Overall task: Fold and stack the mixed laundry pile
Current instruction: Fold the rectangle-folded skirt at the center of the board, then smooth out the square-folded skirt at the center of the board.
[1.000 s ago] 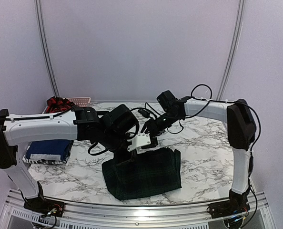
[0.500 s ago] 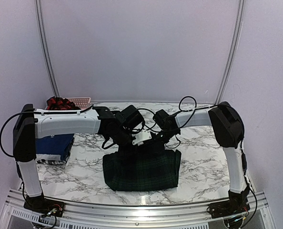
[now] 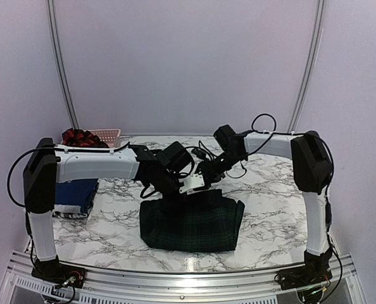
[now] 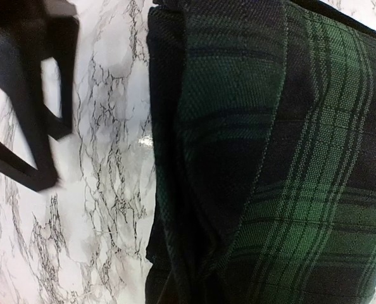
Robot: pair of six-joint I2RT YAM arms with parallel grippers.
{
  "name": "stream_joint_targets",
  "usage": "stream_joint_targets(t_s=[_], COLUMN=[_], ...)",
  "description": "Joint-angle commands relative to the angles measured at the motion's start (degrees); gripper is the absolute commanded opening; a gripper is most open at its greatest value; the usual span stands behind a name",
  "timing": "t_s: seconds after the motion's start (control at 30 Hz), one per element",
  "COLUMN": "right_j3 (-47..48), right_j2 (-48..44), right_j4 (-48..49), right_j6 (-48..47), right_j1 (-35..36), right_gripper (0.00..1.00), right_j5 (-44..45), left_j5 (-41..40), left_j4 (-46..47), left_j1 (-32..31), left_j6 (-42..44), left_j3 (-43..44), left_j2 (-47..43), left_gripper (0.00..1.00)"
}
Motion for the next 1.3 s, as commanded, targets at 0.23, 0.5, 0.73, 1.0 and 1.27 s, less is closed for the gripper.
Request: stream_joint_targets(t_s=[0.23, 0.5, 0.73, 1.0, 1.27], right_j3=[-13.39, -26.75, -33.74, -32.85, -30.19], right_j2=[-18.95, -29.65, -31.29, -27.48, -22.68], right_j4=[6.27, 7.05, 8.67, 9.16, 9.65], right_j6=[4.92, 5.73, 5.59, 4.83, 4.52], right_j1=[-6.80, -6.79, -6.26, -4.72, -3.30], right_gripper=[0.54, 0.55, 0.57, 0.66, 0.53], right_j5=[-2.69, -3.02, -3.50, -3.93, -2.39], left_j5=[2.37, 18.80, 21.43, 20.14, 21.70], left_j4=[0.13, 2.73, 14.87, 33.83, 39.96], left_j1=[3.50, 12.31, 13.67, 13.65, 13.42], left_j6=[-1.21, -22.99, -40.55, -56.57, -59.85], left_j3=[7.68, 5.49, -13.95, -30.97, -31.90], left_j2=[6.02, -4.11, -18.34, -21.85, -15.98], left_gripper=[0.25, 0.70, 0.94, 0.99, 0.97])
